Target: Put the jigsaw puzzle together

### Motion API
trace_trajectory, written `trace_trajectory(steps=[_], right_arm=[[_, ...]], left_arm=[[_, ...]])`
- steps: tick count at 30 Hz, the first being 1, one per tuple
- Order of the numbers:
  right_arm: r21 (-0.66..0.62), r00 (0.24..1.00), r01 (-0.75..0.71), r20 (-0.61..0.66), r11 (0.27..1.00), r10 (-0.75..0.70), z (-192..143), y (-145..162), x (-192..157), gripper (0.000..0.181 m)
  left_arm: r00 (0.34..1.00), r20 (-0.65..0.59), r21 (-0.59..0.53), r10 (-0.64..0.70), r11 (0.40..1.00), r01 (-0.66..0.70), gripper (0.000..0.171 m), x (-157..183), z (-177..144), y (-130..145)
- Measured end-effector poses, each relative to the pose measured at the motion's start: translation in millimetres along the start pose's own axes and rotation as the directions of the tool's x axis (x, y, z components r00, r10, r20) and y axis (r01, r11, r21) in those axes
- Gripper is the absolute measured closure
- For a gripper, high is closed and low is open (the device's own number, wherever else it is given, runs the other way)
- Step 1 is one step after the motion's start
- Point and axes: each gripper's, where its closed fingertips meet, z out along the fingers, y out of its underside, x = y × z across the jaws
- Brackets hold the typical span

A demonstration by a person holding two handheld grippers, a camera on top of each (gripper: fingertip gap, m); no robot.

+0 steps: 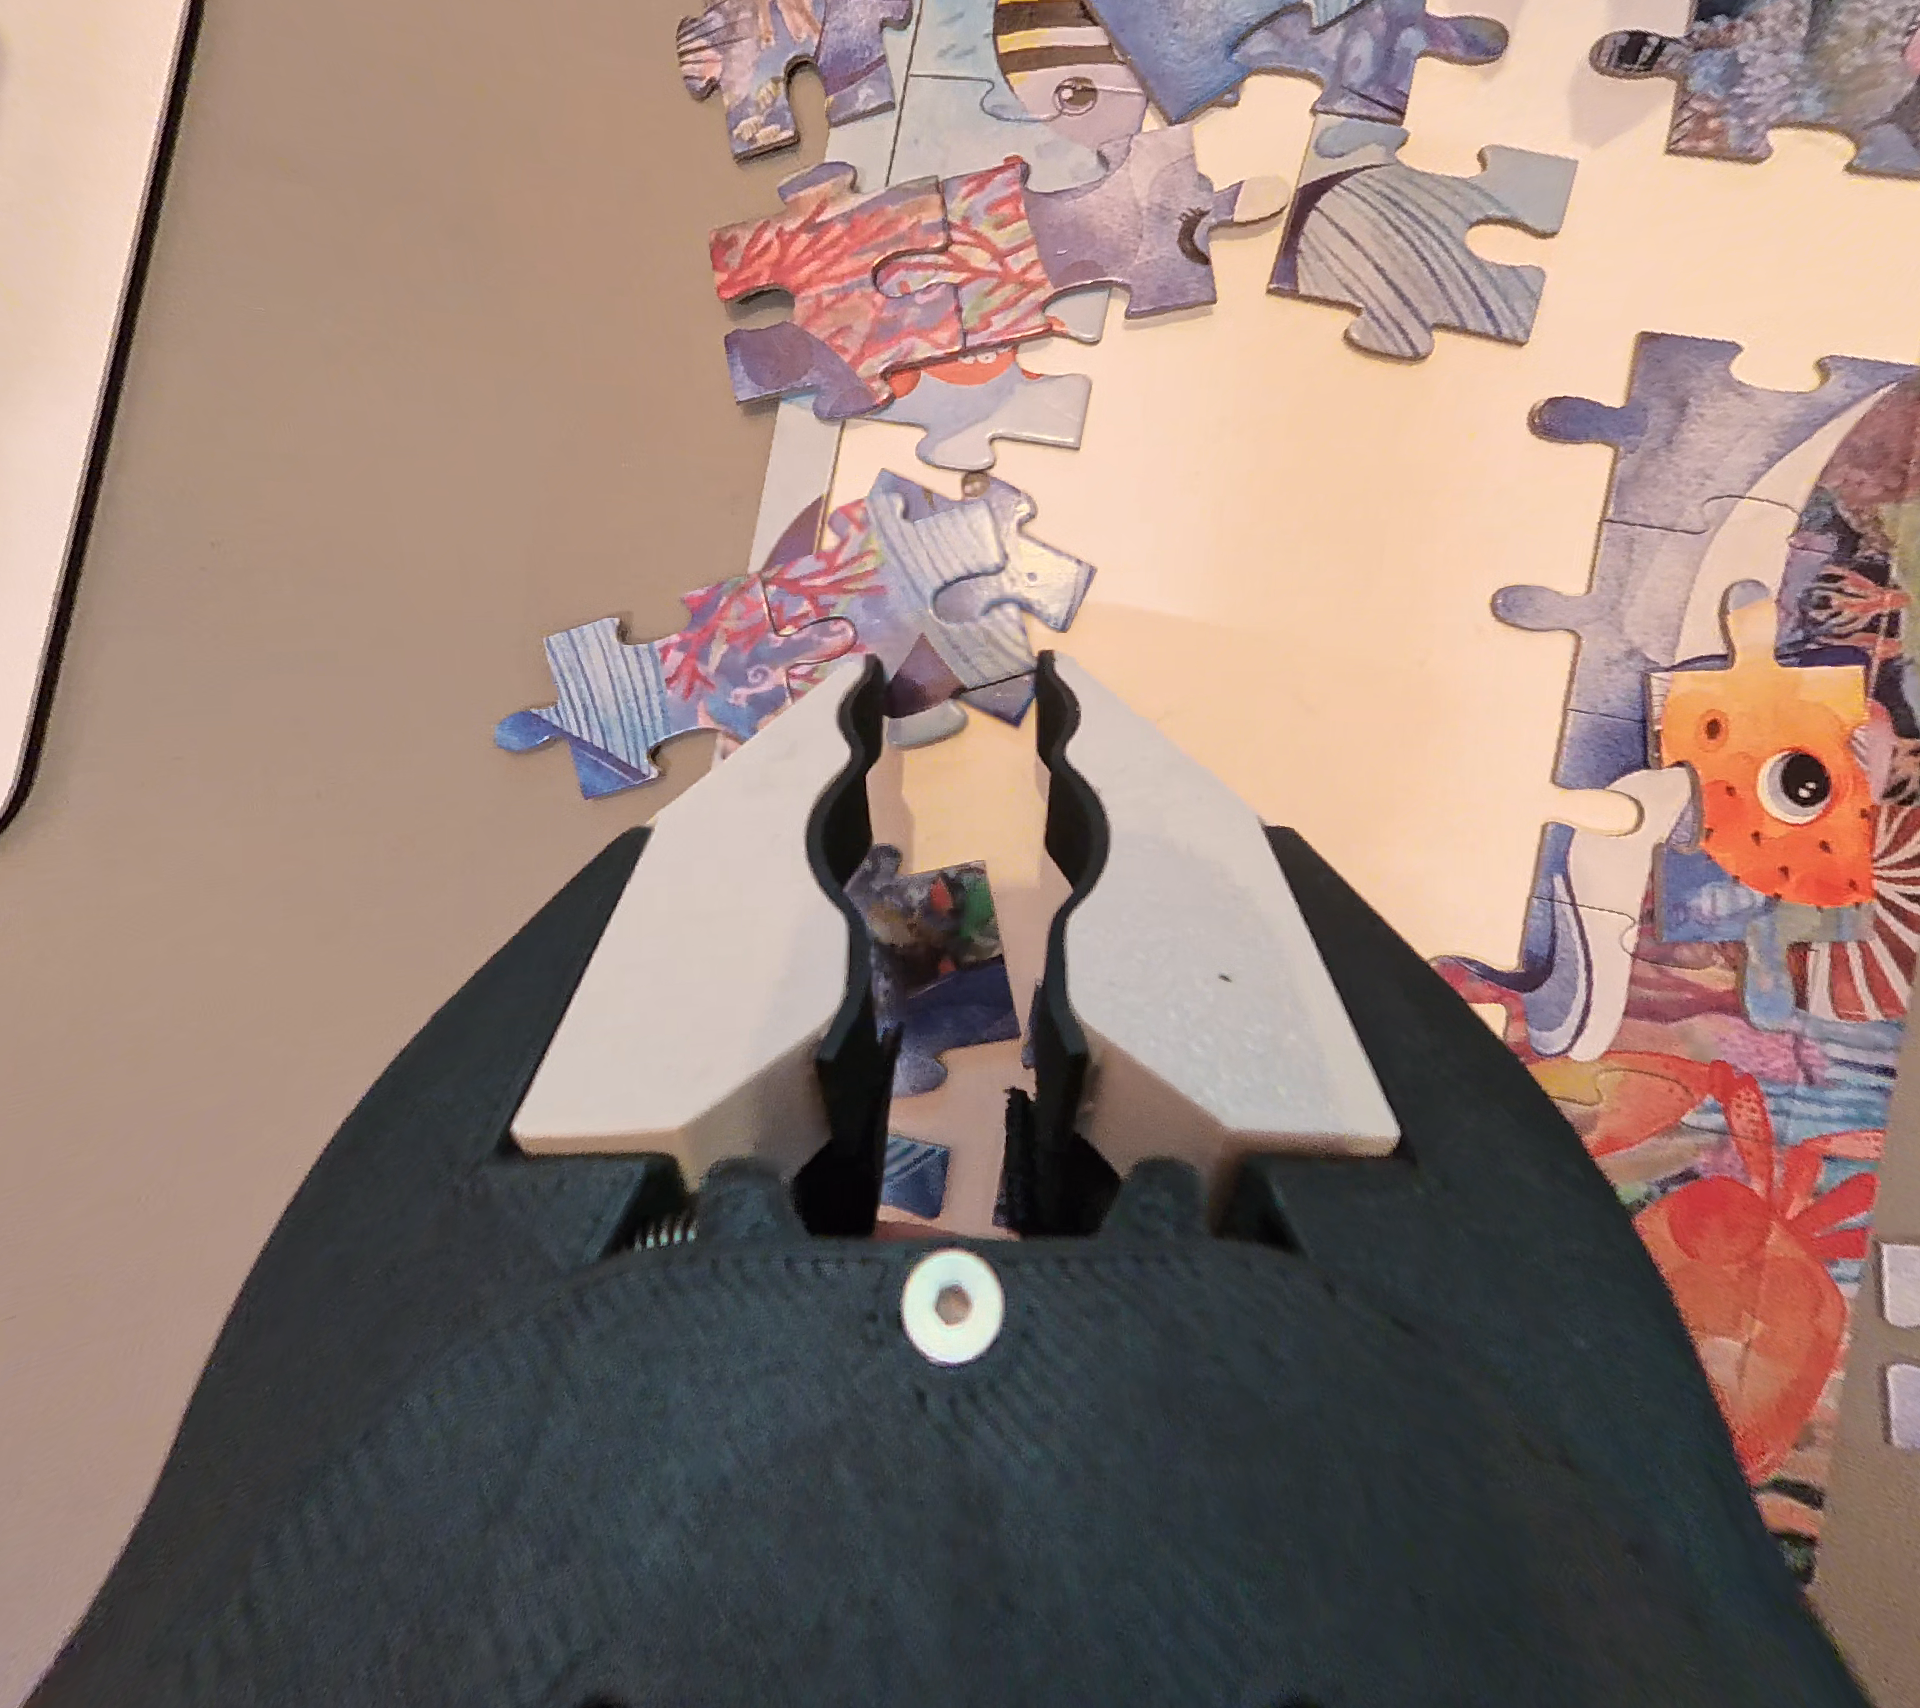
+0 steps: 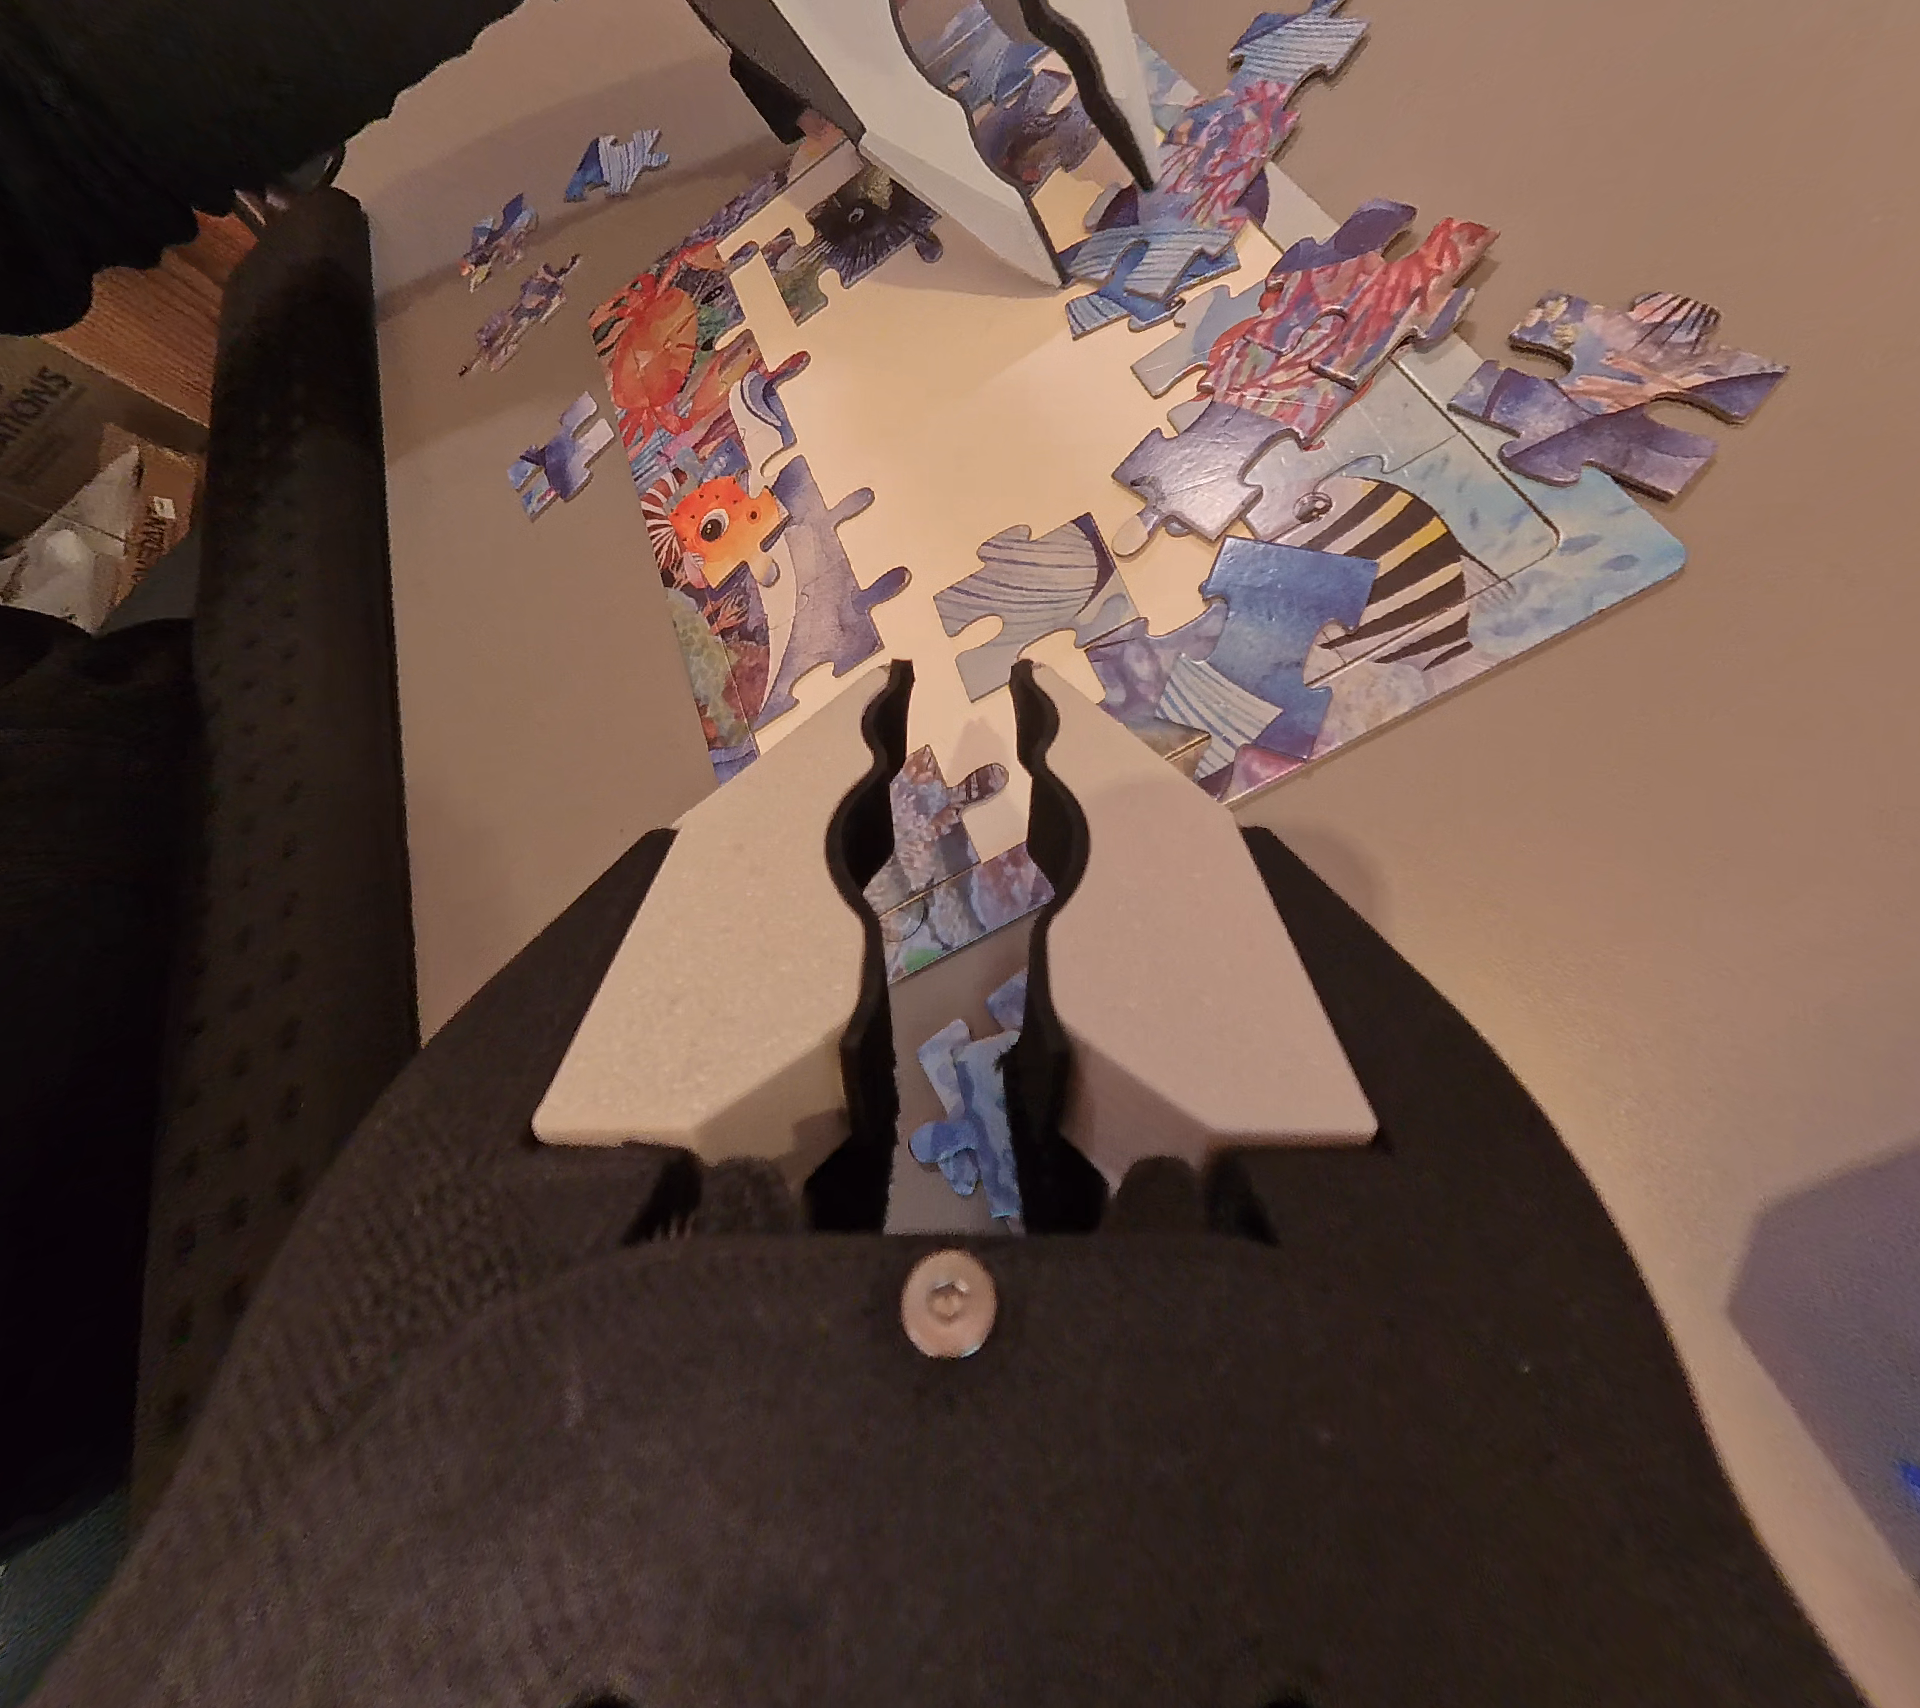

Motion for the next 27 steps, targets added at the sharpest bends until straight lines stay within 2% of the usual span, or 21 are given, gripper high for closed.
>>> trace_trajectory(steps=[7,9,14,18,20,27], right_arm=[[-0.002,1.000,0.005,-0.003,1.000,-0.005,-0.2,-0.2,-0.7,0.163],[0.000,1.000,0.005,-0.005,1.000,-0.005,-0.9,-0.8,-0.6,0.163],[0.003,1.000,0.007,-0.006,1.000,-0.007,-1.6,-1.4,-0.6,0.163],[0.000,1.000,0.005,-0.007,1.000,-0.005,-0.7,-0.6,0.5,0.163],[-0.004,1.000,0.001,-0.007,1.000,-0.001,0.2,0.4,1.1,0.163],[-0.016,1.000,0.003,-0.018,1.000,-0.004,1.1,2.5,3.4,0.163]], left_arm=[[0.998,0.043,0.023,0.046,0.999,-0.047,0.162,8.0,-1.7,0.3],[0.997,0.055,0.019,0.056,0.998,-0.057,0.171,9.6,-1.8,1.5],[0.986,0.117,0.010,0.117,0.993,-0.119,0.171,7.4,-7.2,3.6],[0.984,0.126,0.055,0.127,0.989,-0.135,0.151,9.4,-15.2,-14.0],[0.982,0.120,0.057,0.144,0.987,-0.151,0.134,11.8,-14.3,-24.0],[0.978,0.095,0.015,0.186,0.982,-0.188,0.100,3.6,10.8,-49.3]])
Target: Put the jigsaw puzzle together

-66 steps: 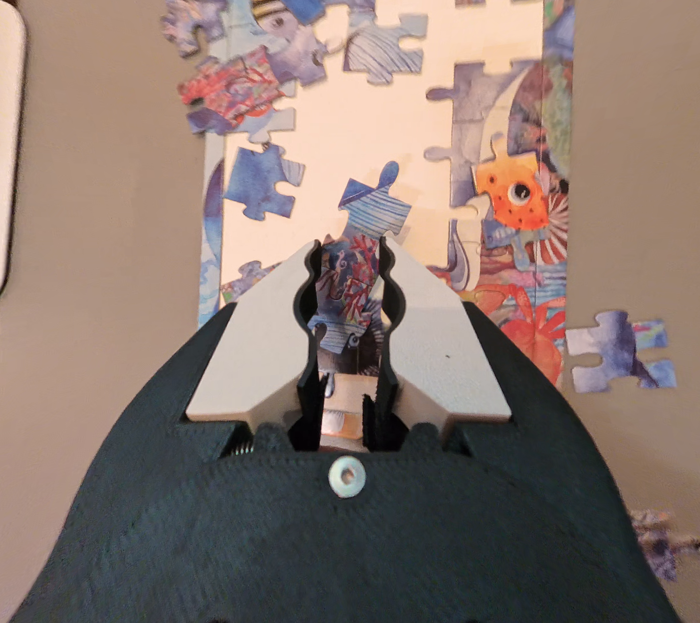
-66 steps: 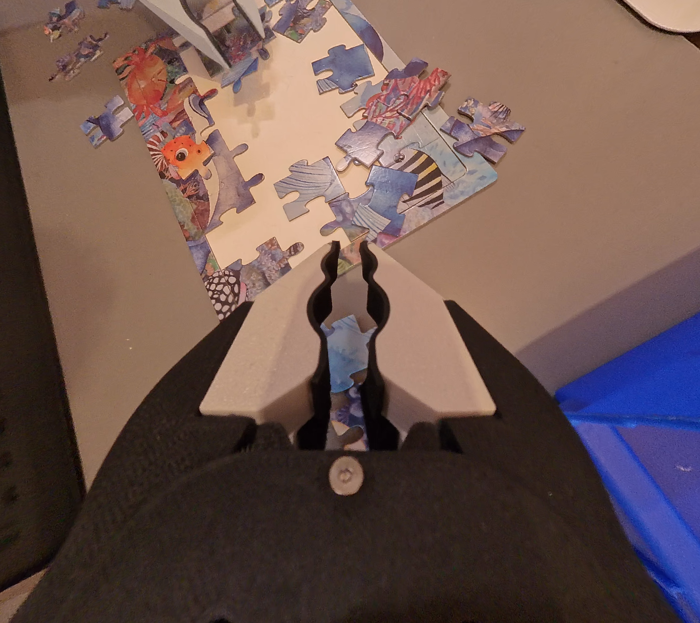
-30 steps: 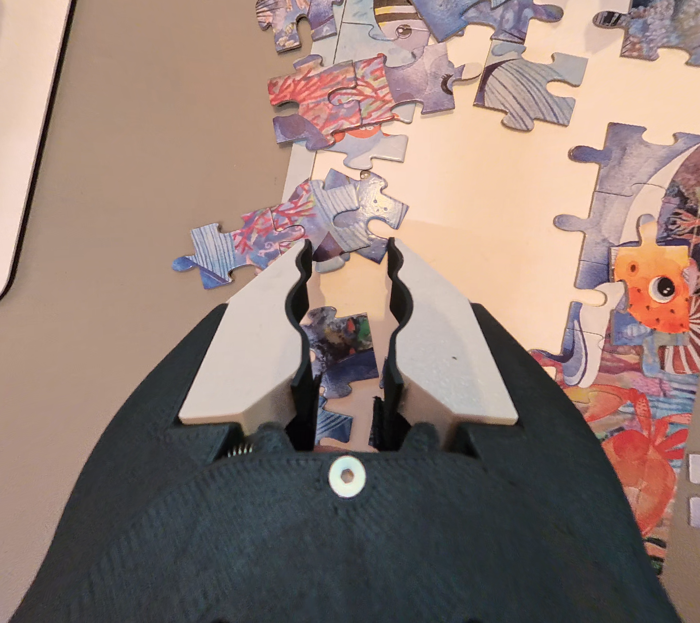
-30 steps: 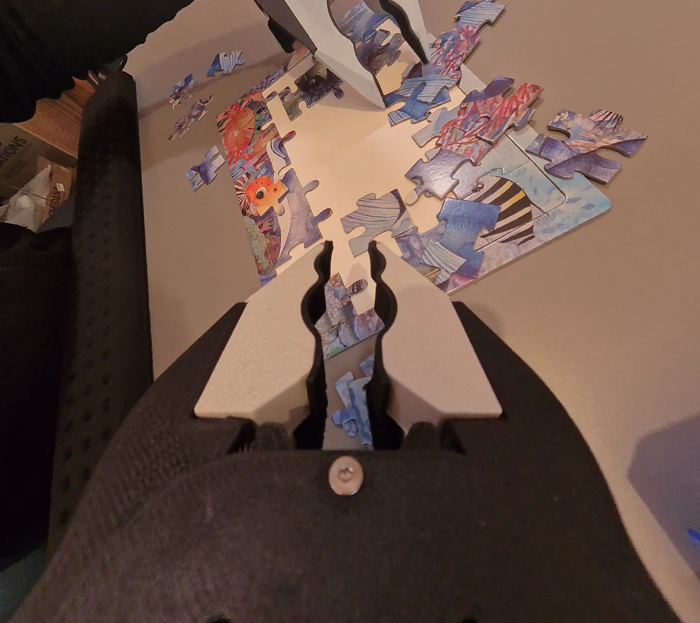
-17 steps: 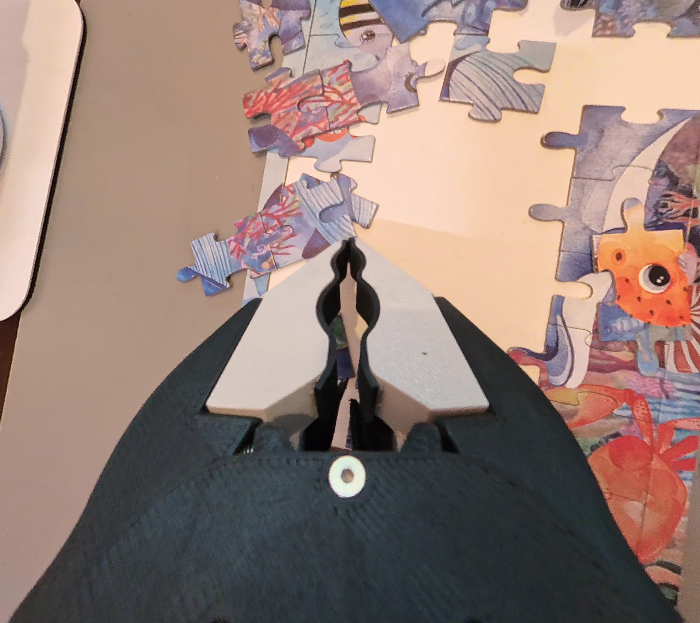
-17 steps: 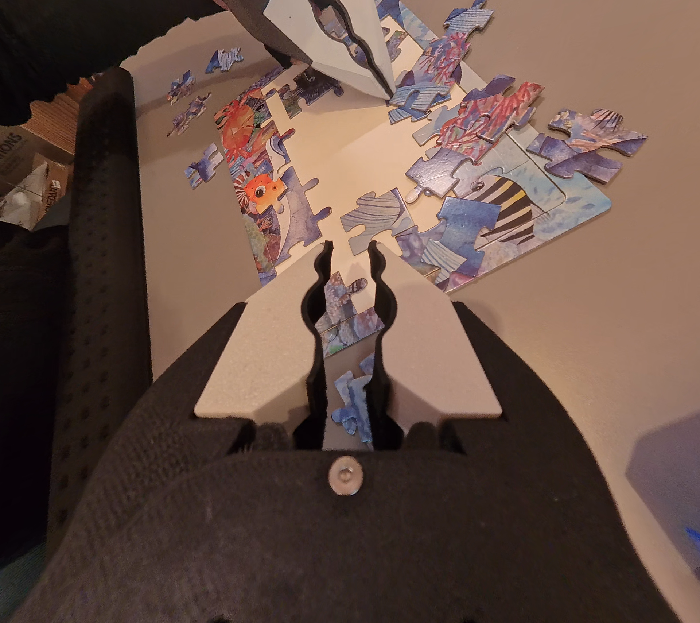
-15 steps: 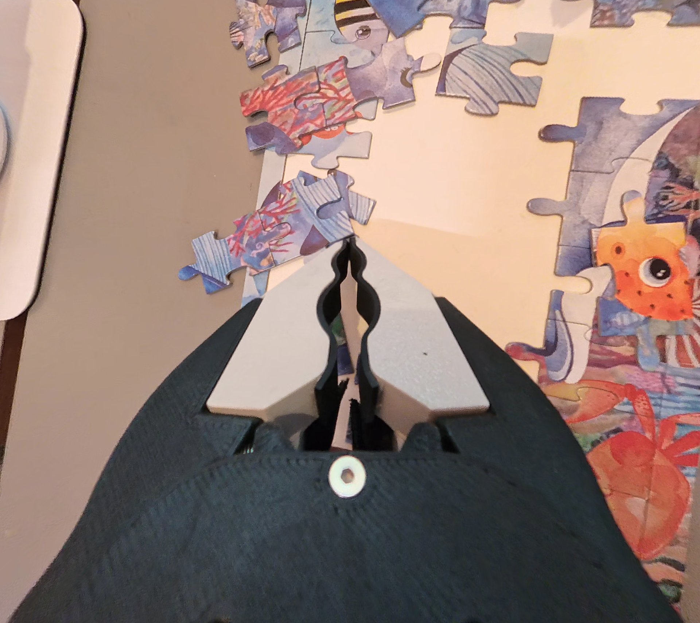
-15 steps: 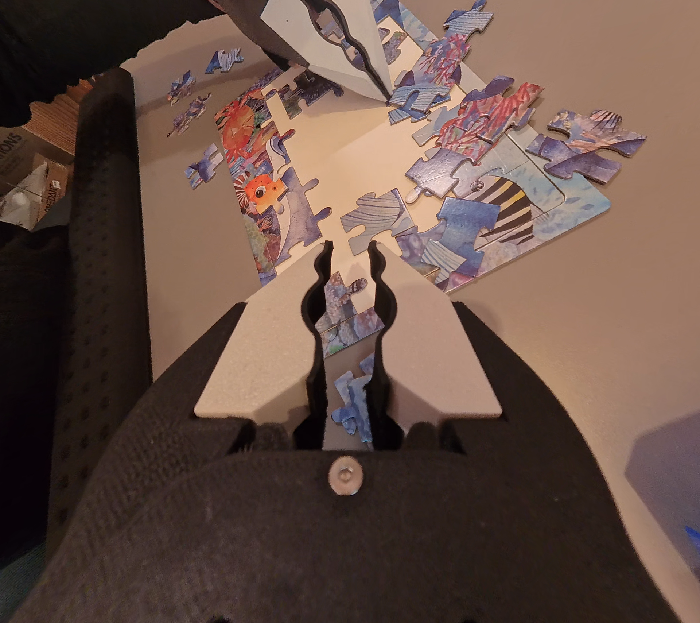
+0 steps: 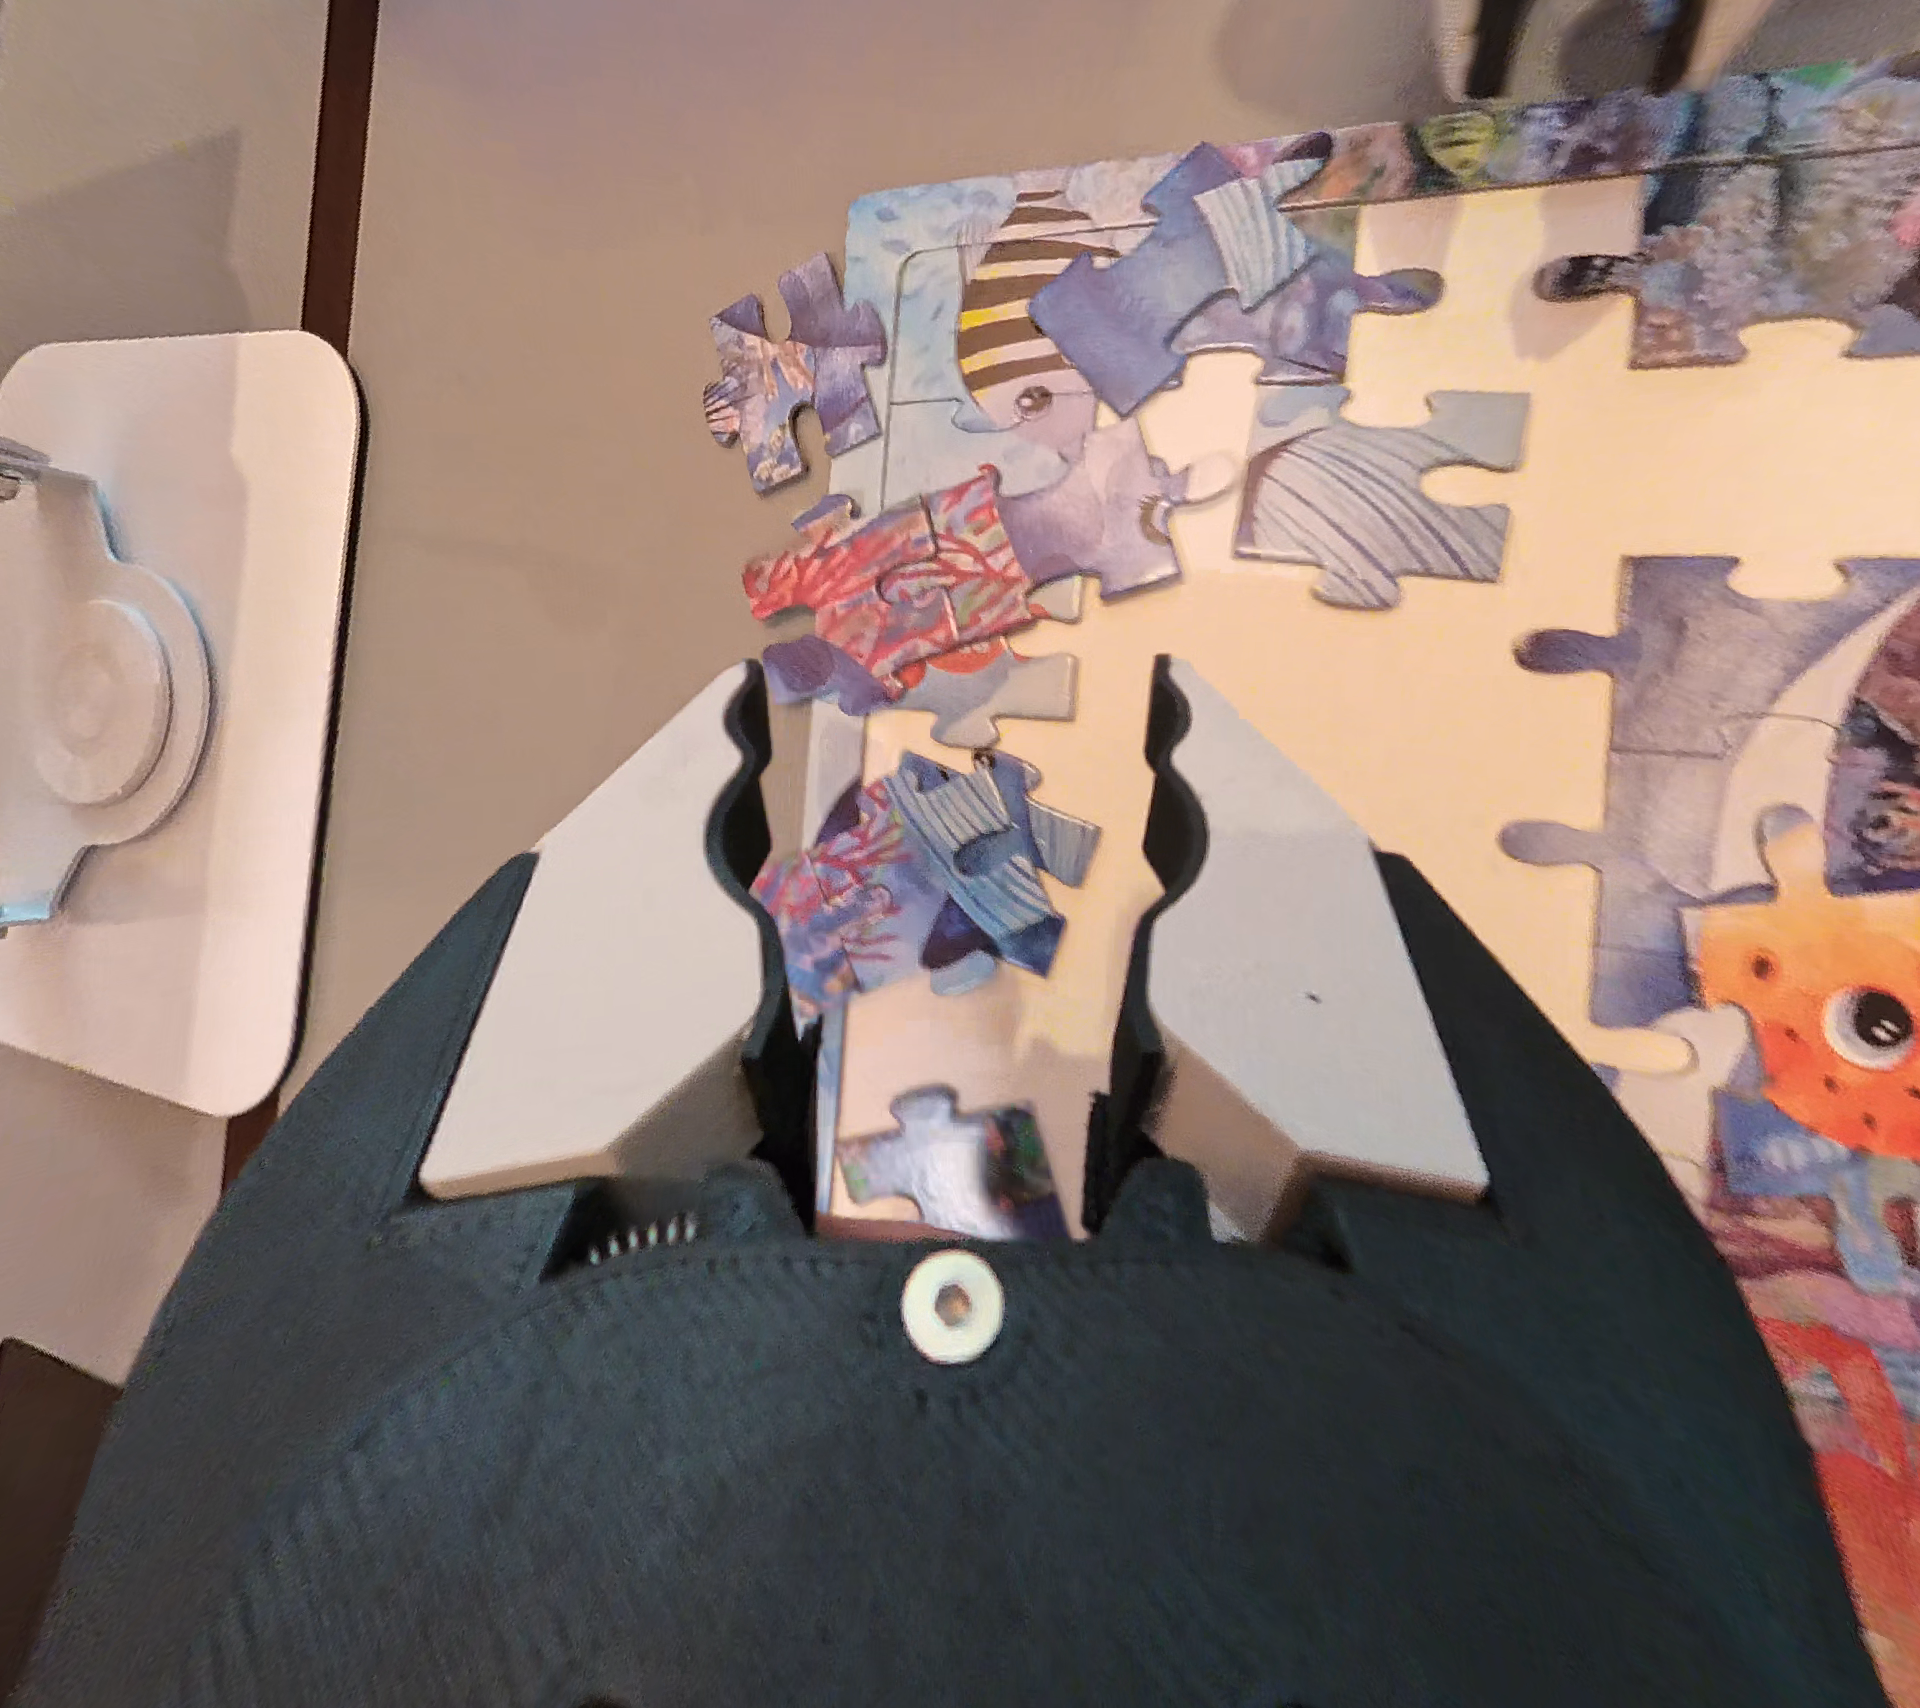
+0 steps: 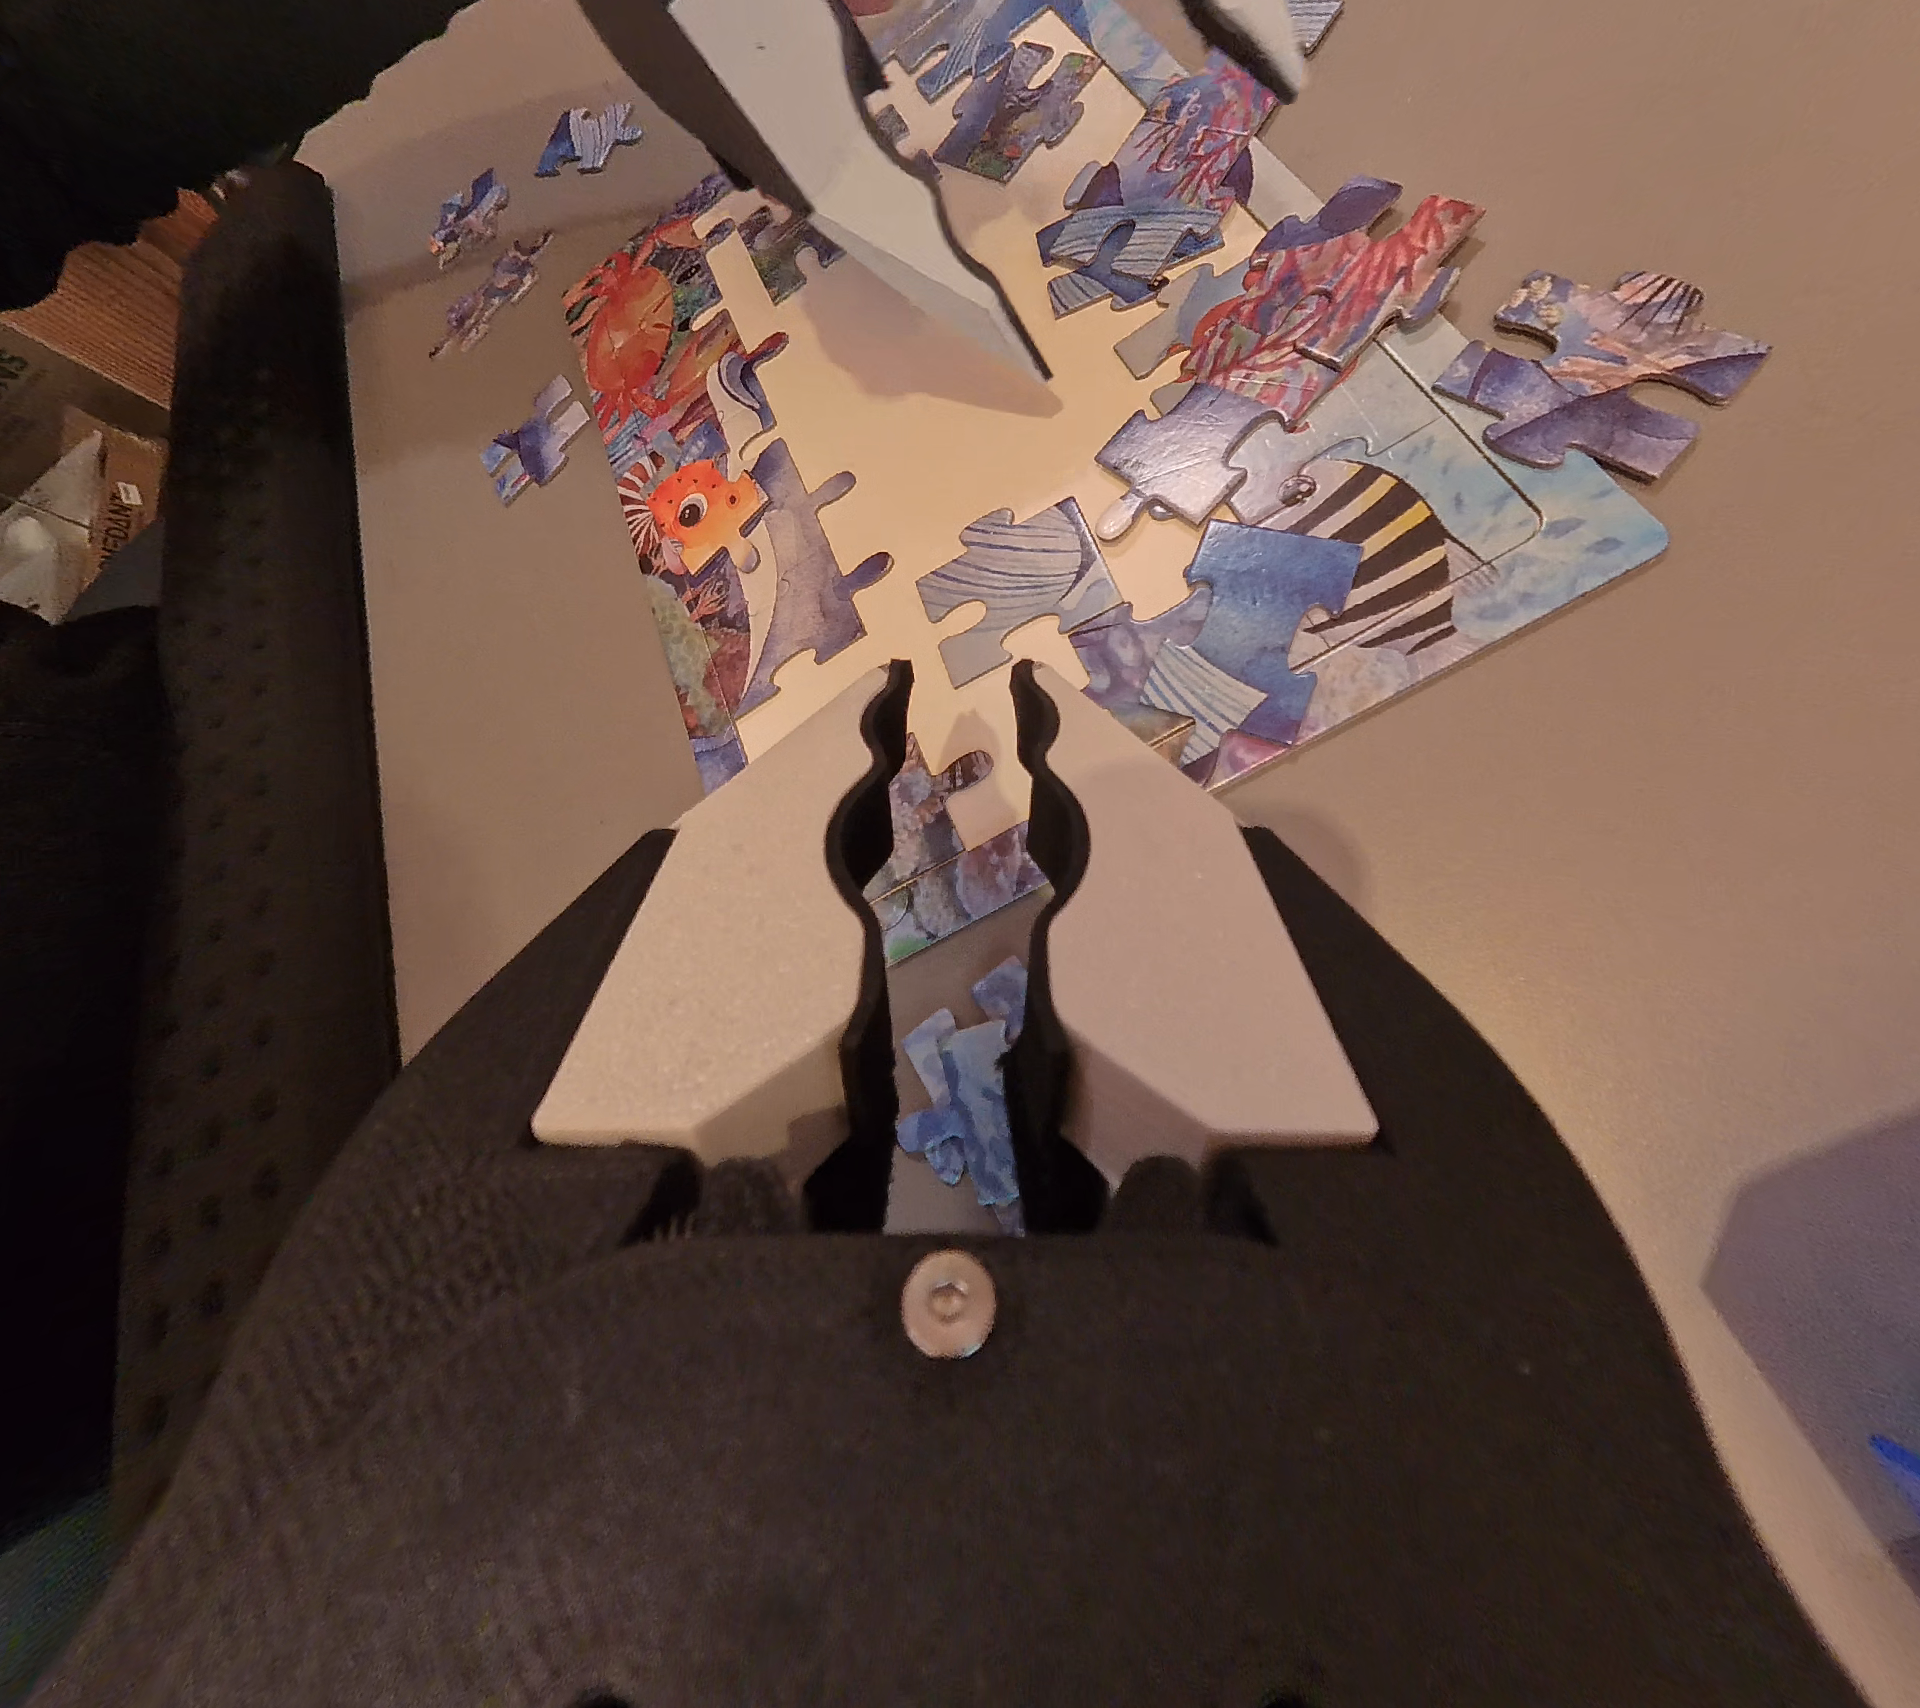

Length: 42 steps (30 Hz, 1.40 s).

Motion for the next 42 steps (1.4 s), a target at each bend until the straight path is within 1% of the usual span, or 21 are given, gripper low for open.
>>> trace_trajectory(steps=[1,3,5,8,10,11,13,16,18,24,29,33,39,42], right_arm=[[0.000,1.000,0.000,0.000,1.000,0.000,-0.1,0.0,0.1,0.163],[0.002,1.000,0.002,0.000,1.000,-0.002,-0.6,-0.7,-0.1,0.163],[0.004,1.000,0.003,0.001,1.000,-0.003,-1.2,-1.0,-0.2,0.163],[0.006,1.000,0.001,0.001,1.000,-0.001,-2.0,-1.2,0.5,0.163],[0.007,1.000,0.000,0.001,1.000,0.000,-2.4,-1.2,1.2,0.162],[0.008,1.000,-0.001,0.001,1.000,0.001,-2.6,-1.3,1.5,0.163],[0.010,1.000,-0.002,0.000,1.000,0.002,-3.0,-1.3,2.3,0.163],[0.010,1.000,-0.005,-0.001,1.000,0.005,-3.2,-1.0,3.4,0.163],[0.009,1.000,-0.005,-0.001,1.000,0.005,-3.1,-0.9,4.0,0.163],[0.012,1.000,-0.005,-0.005,1.000,0.005,-3.7,-1.2,5.1,0.163],[0.014,1.000,-0.002,-0.008,1.000,0.002,-4.3,-1.9,5.4,0.163],[0.019,1.000,-0.001,-0.011,1.000,0.001,-5.2,-2.5,6.2,0.163],[0.035,0.999,0.000,-0.038,0.999,0.001,-10.0,-4.8,11.3,0.163],[0.096,0.997,0.005,-0.077,0.995,0.003,-23.2,-14.2,18.3,0.166]], left_arm=[[1.000,-0.012,-0.004,-0.012,1.000,0.012,0.098,-3.8,4.9,-0.8],[0.994,-0.091,-0.026,-0.054,0.998,0.052,0.095,-3.5,14.5,1.3],[0.992,-0.108,-0.034,-0.067,0.997,0.064,0.096,-10.6,22.3,2.4],[0.975,-0.194,-0.048,-0.108,0.994,0.101,0.098,-9.2,26.6,2.6],[0.960,-0.244,-0.049,-0.133,0.991,0.125,0.109,-4.9,28.3,2.5],[0.958,-0.250,-0.037,-0.139,0.990,0.134,0.113,-4.5,28.9,1.3],[0.958,-0.247,-0.022,-0.145,0.989,0.144,0.114,-4.8,28.9,1.3],[0.964,-0.227,-0.001,-0.139,0.990,0.143,0.115,-5.2,27.3,2.7],[0.971,-0.198,0.017,-0.131,0.990,0.137,0.123,-7.5,24.6,3.3],[0.992,-0.110,0.037,-0.061,0.997,0.066,0.123,-7.4,12.3,5.4],[1.000,0.020,0.073,0.008,0.997,-0.009,0.123,-20.8,-6.0,-1.7],[0.996,0.071,0.073,0.052,0.996,-0.057,0.122,-22.9,-19.0,-5.7],[0.992,0.087,0.086,0.090,0.991,-0.098,0.123,-15.4,-27.3,-19.0],[0.992,0.067,0.097,0.103,0.989,-0.109,0.122,-8.1,-22.5,-33.2]])
